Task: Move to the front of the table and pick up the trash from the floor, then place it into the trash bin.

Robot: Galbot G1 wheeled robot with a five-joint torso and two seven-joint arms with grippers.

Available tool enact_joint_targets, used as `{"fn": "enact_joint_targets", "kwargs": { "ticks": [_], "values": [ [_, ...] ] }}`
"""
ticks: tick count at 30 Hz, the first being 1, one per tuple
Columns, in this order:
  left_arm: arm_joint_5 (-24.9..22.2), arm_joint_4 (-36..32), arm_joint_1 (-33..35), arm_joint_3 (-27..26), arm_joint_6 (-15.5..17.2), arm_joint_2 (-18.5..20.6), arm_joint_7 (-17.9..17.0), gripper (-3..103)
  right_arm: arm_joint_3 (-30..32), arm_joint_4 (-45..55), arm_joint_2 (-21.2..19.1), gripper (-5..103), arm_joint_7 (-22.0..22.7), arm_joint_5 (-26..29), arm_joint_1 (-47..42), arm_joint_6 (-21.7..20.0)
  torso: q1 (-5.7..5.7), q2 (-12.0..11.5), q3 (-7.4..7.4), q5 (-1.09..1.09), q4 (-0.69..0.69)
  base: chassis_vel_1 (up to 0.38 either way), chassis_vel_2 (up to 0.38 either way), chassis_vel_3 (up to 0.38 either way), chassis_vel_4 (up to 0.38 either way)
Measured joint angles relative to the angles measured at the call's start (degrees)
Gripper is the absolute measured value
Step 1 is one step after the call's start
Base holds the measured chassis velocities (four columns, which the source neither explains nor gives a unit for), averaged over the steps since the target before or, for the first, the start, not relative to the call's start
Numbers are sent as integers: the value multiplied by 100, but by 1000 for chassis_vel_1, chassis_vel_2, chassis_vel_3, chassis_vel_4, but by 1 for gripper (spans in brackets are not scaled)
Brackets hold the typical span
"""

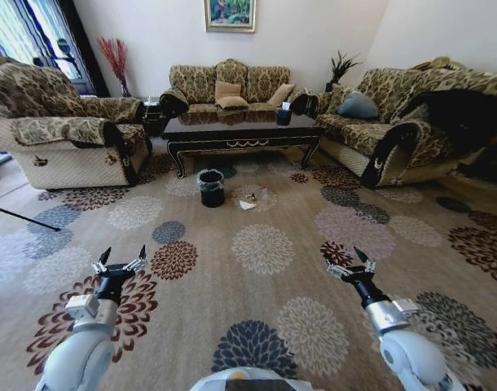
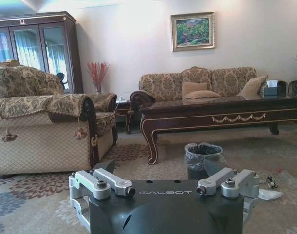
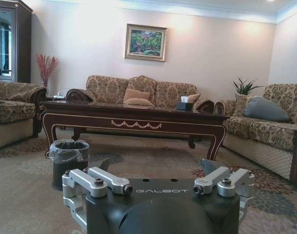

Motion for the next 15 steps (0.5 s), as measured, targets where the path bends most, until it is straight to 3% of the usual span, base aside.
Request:
{"fn": "enact_joint_targets", "kwargs": {
  "ticks": [15],
  "values": [
    [26,19,8,2,-19,-31,-4,100,14,19,-13,100,7,4,6,3,-89,-322,-235,0,0,0,0,0,0]
  ]
}}
